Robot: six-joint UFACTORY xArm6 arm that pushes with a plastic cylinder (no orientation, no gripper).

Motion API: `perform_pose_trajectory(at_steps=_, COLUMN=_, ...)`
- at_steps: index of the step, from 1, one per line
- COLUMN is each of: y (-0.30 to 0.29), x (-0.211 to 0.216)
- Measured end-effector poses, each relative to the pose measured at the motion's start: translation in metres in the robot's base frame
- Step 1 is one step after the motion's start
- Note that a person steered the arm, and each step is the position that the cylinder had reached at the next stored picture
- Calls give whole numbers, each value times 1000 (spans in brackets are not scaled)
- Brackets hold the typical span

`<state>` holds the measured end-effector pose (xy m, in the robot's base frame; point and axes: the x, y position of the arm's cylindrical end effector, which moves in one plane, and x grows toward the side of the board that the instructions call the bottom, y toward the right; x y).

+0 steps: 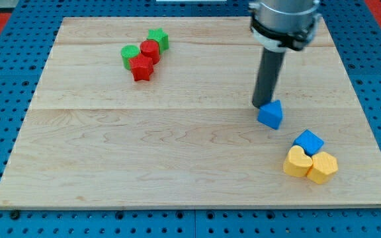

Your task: Push the red circle down towards the group of blocks

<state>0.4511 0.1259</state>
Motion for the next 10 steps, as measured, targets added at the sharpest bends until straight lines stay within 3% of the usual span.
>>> perform_pose_trajectory(at_steps=1, y=7, x=29)
perform_pose_trajectory(at_steps=2, y=11, x=-22)
perform_pose_trajectory(at_steps=4, y=-11, x=-209)
perform_pose_trajectory(at_steps=5, y=-60, x=-259)
perform_pose_trajectory(at_steps=7, y=-173, x=-257)
perform_pose_trajectory(at_steps=8, y=-211, x=-218)
perform_pose_trajectory(at_steps=9, y=-213, x=-172)
perform_pose_trajectory(at_steps=10, y=-214, x=-155)
